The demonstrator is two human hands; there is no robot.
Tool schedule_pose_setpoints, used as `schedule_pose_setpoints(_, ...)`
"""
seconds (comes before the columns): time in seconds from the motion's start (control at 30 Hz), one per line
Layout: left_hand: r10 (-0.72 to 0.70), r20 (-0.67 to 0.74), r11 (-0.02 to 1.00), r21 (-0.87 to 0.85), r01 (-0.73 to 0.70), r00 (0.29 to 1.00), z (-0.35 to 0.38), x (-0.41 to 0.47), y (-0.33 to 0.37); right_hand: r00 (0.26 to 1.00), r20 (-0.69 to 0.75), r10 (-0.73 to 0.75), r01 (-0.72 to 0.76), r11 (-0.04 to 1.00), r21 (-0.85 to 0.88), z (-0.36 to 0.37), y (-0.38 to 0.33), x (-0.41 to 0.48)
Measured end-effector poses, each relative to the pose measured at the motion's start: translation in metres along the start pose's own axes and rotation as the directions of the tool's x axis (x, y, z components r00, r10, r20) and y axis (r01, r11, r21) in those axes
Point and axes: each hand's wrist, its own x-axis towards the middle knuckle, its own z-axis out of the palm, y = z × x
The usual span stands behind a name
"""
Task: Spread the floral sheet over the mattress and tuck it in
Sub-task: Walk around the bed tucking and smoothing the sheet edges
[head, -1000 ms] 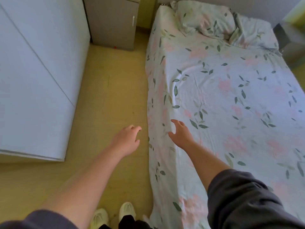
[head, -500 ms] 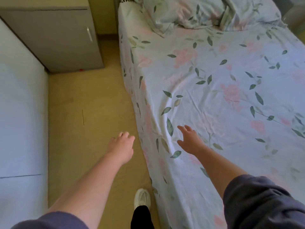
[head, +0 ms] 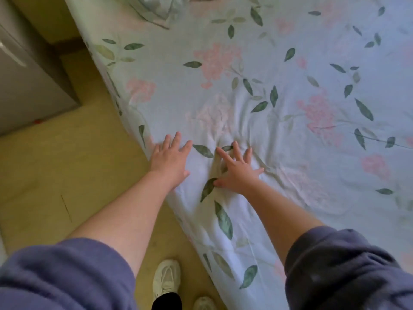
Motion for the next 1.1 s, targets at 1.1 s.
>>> schedule_pose_setpoints(1.1,0.141,0.113,0.974,0.16,-0.159,0.983,-0.146,0.159,-0.127,0.987,-0.155,0.041,-0.031,0.997,0.066,-0.146,-0.059,0.112)
